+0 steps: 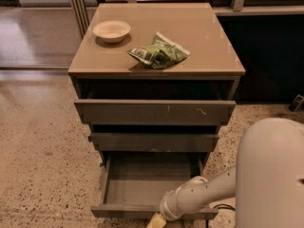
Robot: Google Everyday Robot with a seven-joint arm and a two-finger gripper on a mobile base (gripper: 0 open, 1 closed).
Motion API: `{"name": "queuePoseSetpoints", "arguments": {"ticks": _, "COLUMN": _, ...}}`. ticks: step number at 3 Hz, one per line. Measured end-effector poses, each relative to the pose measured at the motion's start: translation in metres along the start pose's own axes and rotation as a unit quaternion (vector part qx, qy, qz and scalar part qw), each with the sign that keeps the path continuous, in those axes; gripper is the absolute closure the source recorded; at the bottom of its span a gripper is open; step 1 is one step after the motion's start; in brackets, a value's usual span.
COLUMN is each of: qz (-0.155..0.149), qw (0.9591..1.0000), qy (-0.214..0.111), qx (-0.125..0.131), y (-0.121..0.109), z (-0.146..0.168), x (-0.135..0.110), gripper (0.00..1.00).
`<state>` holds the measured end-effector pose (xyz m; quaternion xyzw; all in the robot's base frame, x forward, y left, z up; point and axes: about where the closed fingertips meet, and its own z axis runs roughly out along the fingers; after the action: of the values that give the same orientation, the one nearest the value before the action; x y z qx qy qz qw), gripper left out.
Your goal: Close bottom drawer
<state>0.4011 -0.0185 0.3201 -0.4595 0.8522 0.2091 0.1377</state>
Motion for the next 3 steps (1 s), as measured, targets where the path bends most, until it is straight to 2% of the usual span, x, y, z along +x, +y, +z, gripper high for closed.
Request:
{"name": "queuePoseSetpoints", "arguments": {"ticks": 1, "qz": 0.028, "qw": 0.9995, "qy": 0.012, "qx": 0.003, "y": -0.0184, "z": 0.0259, "x": 0.0145, "gripper": 0.0}}
{"name": "queuePoseSetpoints", "arguments": {"ticks": 2, "qz": 0.033, "qw": 0.9993, "qy": 0.018, "qx": 0.001, "y": -0.0195, "z": 0.0316, "x": 0.022, "gripper": 0.19}}
{"name": "queuePoseSetpoints", "arguments": {"ticks": 3, "qz": 0.033, "qw": 0.9993, "qy": 0.018, "qx": 0.001, "y": -0.0194, "z": 0.0316, "x": 0.022, "gripper": 0.42}}
